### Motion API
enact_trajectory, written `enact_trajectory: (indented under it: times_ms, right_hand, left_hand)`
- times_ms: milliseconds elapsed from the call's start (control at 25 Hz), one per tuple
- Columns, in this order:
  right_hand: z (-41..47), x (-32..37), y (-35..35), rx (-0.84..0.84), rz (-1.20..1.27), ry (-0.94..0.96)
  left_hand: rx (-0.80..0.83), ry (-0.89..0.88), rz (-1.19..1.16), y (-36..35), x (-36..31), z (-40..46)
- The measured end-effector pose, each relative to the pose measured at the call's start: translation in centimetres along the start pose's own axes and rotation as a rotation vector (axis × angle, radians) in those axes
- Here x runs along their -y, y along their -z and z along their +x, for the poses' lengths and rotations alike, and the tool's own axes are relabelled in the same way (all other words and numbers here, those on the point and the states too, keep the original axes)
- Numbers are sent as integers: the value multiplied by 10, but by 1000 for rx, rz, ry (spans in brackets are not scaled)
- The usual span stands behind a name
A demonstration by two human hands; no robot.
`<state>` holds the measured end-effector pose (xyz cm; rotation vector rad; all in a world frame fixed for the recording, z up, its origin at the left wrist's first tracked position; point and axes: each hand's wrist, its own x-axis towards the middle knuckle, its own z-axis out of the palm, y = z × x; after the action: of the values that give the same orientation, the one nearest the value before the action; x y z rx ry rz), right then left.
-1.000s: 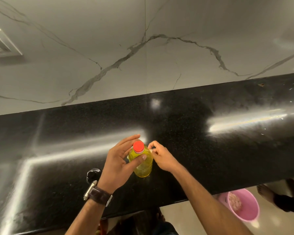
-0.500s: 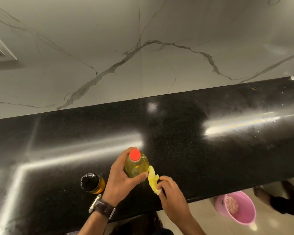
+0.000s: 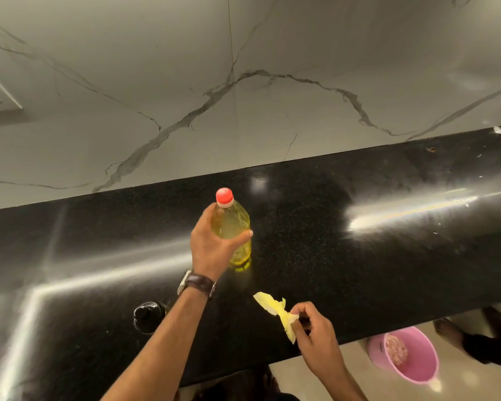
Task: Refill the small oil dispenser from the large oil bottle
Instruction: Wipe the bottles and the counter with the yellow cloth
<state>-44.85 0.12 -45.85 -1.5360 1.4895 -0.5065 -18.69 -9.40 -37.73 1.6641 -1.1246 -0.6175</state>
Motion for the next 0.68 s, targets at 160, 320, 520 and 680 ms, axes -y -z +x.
enact_trajectory:
  times_ms: [160,320,520,680]
  right_hand:
    - [-7,-1,5,-61,101,-32]
    - [-10,-1,14,-143,338,-124]
    - [2,19,35,-356,469,-159]
    - [12,32,29,-316,113,140]
  left_hand:
    - [-62,58,46,-19,15,34]
    - [-76,61,29,-25,25,42]
    - [-54,137,27,-22,30,34]
    - [-90,91,-32,-14,30,-21]
